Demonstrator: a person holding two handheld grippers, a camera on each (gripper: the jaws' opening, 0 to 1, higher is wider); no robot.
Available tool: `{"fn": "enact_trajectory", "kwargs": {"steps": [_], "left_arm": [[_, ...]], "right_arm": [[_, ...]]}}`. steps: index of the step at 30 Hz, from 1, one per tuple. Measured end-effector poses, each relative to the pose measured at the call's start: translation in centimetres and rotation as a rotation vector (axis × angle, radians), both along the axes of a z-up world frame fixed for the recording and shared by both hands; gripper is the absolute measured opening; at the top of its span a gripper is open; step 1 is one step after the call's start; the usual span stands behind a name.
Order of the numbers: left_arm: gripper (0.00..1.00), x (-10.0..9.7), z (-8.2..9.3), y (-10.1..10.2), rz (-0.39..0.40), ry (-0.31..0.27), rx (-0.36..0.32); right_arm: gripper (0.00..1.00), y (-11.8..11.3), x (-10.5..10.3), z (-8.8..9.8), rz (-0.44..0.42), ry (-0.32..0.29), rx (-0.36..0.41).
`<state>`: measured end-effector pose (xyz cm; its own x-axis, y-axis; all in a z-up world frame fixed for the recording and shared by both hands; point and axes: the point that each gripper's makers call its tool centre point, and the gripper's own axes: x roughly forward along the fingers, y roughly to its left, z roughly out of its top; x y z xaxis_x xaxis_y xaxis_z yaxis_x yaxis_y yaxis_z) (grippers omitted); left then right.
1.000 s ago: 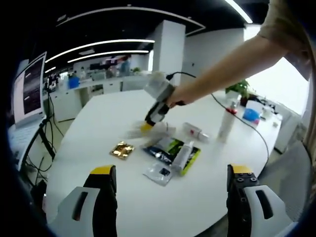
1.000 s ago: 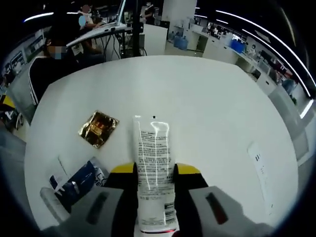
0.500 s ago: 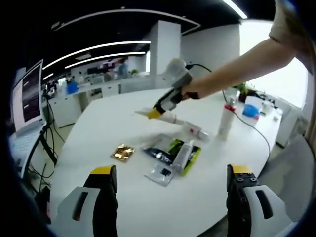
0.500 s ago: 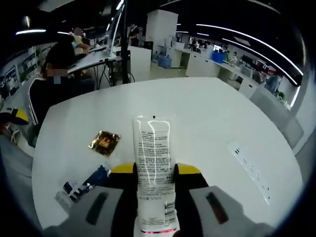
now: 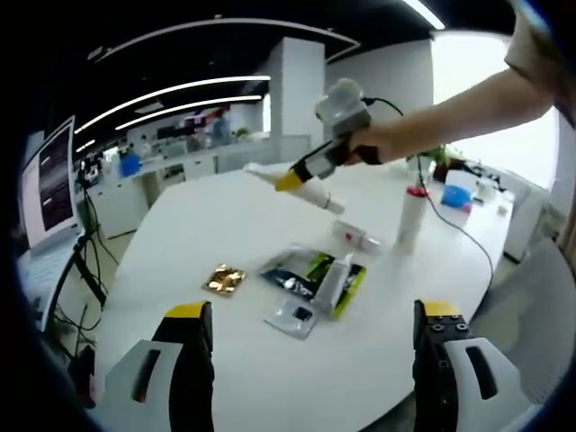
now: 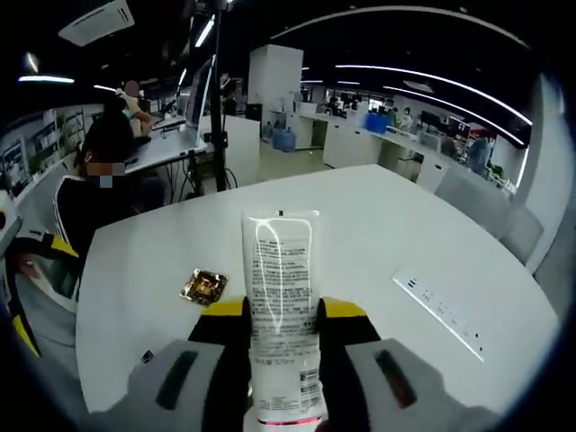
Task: Arrange the skincare products in the storage area until every visible bottle or jar stands upright without overlapping.
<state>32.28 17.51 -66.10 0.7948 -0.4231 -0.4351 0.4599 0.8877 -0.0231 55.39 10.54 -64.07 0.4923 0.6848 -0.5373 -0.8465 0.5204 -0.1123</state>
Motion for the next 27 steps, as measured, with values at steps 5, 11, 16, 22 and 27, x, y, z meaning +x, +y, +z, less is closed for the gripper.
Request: {"fn": "enact_trajectory", "kwargs": {"steps": [5,11,16,22,27], "left_arm": [[0.9,-0.1,0.0,-0.2,-0.008,-0.004,0.012],[0.9,-0.2,0.3,-0.6,-0.02,0.001,-0.017],[0.9,0.1,0.8,-0.6,-0.013,0.007,-0.057],[0.9,0.5,2.2,-1.2,-0.017,-0.006,-0.096],[0.89,0.8,3.7,-2.1,-0.045,-0.025,-0.109]], "right_arm": [[0.27,-0.8,-0.2,1.9,-0.006,-0.032,0.018],[0.27,-1.8,-0.7,4.1,-0.011,-0.052,0.053],[0.27,-2.7,-2.4,6.0,-0.004,-0.06,0.092],[0.27,-3.5,-4.6,8.0,0.019,-0.062,0.14],[0.27,-4.1,-6.5,9.5,0.041,-0.064,0.183]]}}
